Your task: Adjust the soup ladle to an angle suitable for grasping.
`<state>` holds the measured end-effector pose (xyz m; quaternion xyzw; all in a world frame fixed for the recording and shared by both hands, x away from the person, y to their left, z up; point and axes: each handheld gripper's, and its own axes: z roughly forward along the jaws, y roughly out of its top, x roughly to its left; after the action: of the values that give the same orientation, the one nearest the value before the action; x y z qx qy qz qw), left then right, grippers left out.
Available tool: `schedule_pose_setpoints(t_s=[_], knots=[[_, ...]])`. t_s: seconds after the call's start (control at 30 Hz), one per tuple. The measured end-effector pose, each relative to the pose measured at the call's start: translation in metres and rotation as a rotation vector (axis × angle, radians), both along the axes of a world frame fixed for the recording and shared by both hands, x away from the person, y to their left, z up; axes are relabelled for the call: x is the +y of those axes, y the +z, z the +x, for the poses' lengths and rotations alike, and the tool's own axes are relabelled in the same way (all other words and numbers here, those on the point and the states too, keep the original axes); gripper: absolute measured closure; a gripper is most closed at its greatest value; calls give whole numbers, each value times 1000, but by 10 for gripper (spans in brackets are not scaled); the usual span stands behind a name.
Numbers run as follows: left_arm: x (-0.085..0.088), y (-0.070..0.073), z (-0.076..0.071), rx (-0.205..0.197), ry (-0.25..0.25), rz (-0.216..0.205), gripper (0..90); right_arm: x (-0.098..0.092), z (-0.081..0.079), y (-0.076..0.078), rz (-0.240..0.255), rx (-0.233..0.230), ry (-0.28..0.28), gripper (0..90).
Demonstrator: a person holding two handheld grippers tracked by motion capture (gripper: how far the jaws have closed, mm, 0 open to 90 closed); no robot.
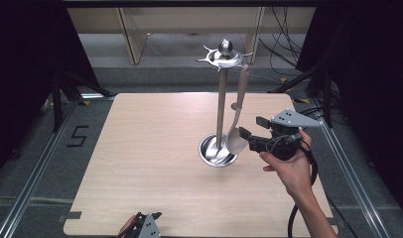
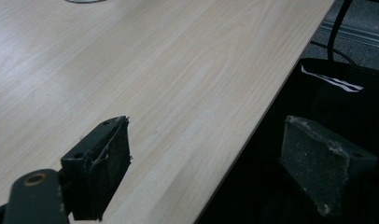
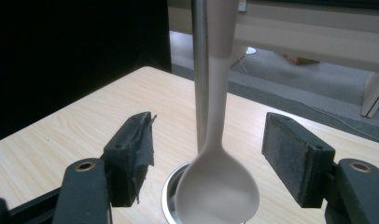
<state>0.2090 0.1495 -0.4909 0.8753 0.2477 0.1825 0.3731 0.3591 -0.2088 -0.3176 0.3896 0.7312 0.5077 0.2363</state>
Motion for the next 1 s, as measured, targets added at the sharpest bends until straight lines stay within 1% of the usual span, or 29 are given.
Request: schedule_pose_setpoints(t_s=[0.03, 0.07, 0.1, 0.13, 0.17, 0.2, 0.23, 0.27, 0.3, 0.33, 0.37, 0.4, 0.43, 0.47, 0.5, 0.53, 0.57, 0.6, 0.63, 0.7, 0.73, 0.77, 0.8, 0.83, 0.87, 0.9, 0.93, 0.97, 1.0], knots=[[0, 0, 0, -4, 2, -3, 150, 0, 0, -2, -2, -19, 6, 339], [0, 0, 0, -4, 5, -3, 151, -1, -2, -5, -4, -19, 6, 339], [0, 0, 0, -15, 7, -1, 150, -1, -4, -6, -8, 0, 6, 338], [0, 0, 0, -13, 5, 2, 150, -2, -5, -8, -16, -11, 1, 336], [0, 0, 0, -12, 6, 1, 151, -2, -8, -11, -15, -8, -6, 336], [0, -1, 0, -4, 4, 6, 150, -3, -8, -12, -20, -17, 2, 336], [0, -1, 0, -9, 7, 8, 150, -5, -11, -17, -15, -10, 7, 336], [0, 0, 1, -12, 4, 12, 150, -5, -11, -17, -15, -10, 7, 336], [-1, -1, 0, -3, 8, -4, 150, -6, -12, -18, -13, -5, 4, 336], [0, 0, 0, 8, -3, -5, 150, -8, -14, -20, 7, -7, 6, 336], [-1, -1, 0, -3, 7, -11, 150, -11, -14, -22, -1, -15, 10, 336], [0, 0, 0, -9, 6, 2, 151, -11, -18, -24, 12, 18, -6, 336], [-1, -1, 0, -8, 9, -7, 150, -13, -18, -26, -1, 15, 0, 336], [-1, -1, 0, -6, 14, -11, 150, -14, -20, -28, 16, 24, -2, 336], [0, -1, 0, -1, 16, -9, 150, -17, -20, -30, 11, 18, 9, 337], [0, 0, 0, 3, 10, -5, 150, -18, -22, -32, 7, 16, 1, 337], [0, -1, 0, 12, 8, -19, 150, -20, -23, -33, 7, 10, -1, 337], [-1, -1, 0, 2, 17, -18, 150, -21, -25, -34, -4, 15, -7, 338], [-1, -2, 0, 3, 14, -23, 150, -21, -26, -36, 6, 3, -17, 340], [-1, -1, 0, 2, 15, -15, 150, -23, -24, -39, -25, -26, 5, 340], [-1, -1, 0, 1, 15, -13, 151, -23, -25, -40, -27, -7, 17, 340], [-1, -1, 0, 2, 13, -17, 150, -23, -26, -41, -37, -18, 9, 340], [0, 0, 0, -2, 10, -10, 151, -23, -28, -41, -49, -4, 6, 340], [-1, -1, 1, -11, 20, -11, 150, -23, -29, -43, -51, 2, 7, 340], [-1, -1, 1, -11, 19, -9, 150, -23, -30, -45, -54, 6, 10, 340], [-1, -1, 1, -6, 18, -14, 150, -23, -30, -48, -46, 5, 17, 340], [-1, -1, 0, 1, 18, -26, 150, -24, -30, -50, -54, 18, 26, 340], [-1, -1, 1, -6, 10, -2, 150, -25, -30, -52, -69, 14, 27, 339], [-1, 0, 1, -14, 7, 2, 150, -27, -31, -57, -82, 32, 42, 338]])
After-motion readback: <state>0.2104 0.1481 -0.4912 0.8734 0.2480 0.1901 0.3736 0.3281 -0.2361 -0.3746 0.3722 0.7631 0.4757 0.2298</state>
